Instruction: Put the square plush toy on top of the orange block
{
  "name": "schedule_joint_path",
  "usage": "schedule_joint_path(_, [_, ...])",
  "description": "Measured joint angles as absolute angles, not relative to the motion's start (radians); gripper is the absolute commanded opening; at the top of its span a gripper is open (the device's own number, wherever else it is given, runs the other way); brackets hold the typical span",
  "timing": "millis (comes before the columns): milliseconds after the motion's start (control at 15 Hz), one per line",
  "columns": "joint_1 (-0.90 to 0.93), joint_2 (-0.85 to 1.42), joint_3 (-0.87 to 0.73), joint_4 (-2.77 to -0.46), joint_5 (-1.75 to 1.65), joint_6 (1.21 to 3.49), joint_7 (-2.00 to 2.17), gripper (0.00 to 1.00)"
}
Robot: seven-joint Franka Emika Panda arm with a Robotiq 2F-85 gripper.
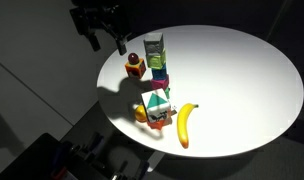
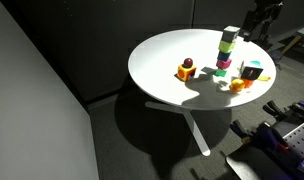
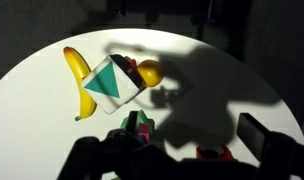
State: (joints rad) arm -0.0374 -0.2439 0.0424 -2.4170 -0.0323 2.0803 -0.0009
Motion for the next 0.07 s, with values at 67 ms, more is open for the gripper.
schedule_joint_path(67, [-0.037,-0.244,0.042,-2.417,-0.032,2.080,-0.001,1.00])
